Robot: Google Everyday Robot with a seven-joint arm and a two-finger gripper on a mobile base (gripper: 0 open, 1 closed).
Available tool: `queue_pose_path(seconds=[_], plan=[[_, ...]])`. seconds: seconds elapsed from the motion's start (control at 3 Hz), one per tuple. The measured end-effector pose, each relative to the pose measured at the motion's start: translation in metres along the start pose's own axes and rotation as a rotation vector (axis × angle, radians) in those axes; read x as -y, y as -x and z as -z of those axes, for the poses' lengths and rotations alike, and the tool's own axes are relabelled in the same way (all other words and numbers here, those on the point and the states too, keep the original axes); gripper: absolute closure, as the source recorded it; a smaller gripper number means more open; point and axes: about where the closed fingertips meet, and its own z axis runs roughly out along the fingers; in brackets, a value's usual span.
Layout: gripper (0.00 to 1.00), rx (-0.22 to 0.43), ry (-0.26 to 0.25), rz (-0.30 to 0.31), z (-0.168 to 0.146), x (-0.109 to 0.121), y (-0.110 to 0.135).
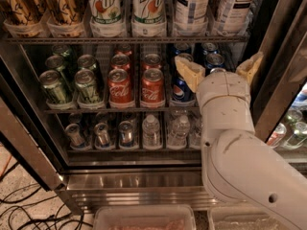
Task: Pick blue plastic bottle from top shelf of fridge
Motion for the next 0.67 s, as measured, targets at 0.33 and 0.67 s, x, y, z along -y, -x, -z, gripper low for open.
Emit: queue_pose_path(seconds=[0.33,0.67], plan=[[0.0,0.035,-0.018,0.01,-0.001,0.008,0.011],[0.0,0.033,-0.001,0.013,-0.003,0.017,0.023]])
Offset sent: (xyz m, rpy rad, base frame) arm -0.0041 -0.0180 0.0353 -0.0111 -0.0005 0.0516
